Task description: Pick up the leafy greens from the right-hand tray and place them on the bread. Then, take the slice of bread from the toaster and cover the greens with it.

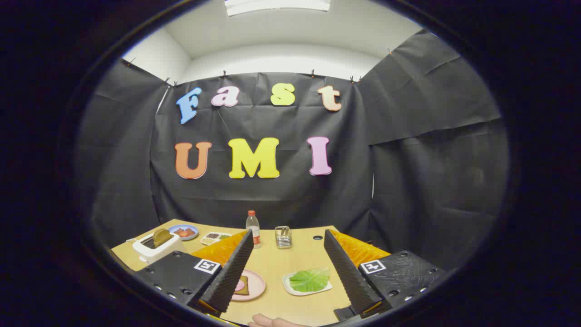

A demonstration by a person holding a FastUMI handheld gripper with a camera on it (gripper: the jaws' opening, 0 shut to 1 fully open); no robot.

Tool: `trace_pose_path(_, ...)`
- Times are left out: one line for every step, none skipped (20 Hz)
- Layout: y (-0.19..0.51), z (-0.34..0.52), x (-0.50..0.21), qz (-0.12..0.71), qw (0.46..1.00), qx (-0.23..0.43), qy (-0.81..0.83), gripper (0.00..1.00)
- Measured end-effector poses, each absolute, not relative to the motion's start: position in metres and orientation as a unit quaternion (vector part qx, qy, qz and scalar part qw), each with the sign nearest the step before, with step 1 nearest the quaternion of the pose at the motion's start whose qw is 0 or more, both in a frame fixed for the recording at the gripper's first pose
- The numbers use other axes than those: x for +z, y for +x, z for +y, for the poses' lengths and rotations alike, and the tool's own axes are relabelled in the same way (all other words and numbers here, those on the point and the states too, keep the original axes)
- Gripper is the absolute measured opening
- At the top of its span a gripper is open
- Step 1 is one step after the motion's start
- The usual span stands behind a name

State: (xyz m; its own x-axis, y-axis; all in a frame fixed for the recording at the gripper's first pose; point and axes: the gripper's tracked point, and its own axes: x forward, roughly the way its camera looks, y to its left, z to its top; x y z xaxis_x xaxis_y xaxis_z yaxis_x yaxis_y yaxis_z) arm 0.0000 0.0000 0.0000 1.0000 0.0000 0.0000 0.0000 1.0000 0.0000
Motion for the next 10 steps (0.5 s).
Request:
trace_pose_path(0.004,-0.001,-0.004,0.006,1.000,0.000,0.000,0.96)
trace_pose_path(0.008,-0.002,-0.006,0.009,1.000,0.004,0.002,0.96)
trace_pose_path(0.011,0.000,-0.009,0.015,1.000,0.012,0.007,0.96)
trace_pose_path(0.015,0.002,-0.014,0.023,0.999,0.020,0.012,0.96)
trace_pose_path(0.018,-0.001,-0.019,0.031,0.999,0.024,0.014,0.96)
trace_pose_path(0.022,-0.006,-0.022,0.034,0.999,0.022,0.015,0.96)
trace_pose_path(0.026,-0.012,-0.024,0.036,0.999,0.015,0.016,0.96)
trace_pose_path(0.030,-0.016,-0.026,0.039,0.999,0.010,0.017,0.96)
trace_pose_path(0.034,-0.019,-0.031,0.043,0.999,0.008,0.018,0.96)
trace_pose_path(0.038,-0.023,-0.035,0.048,0.999,0.004,0.018,0.96)
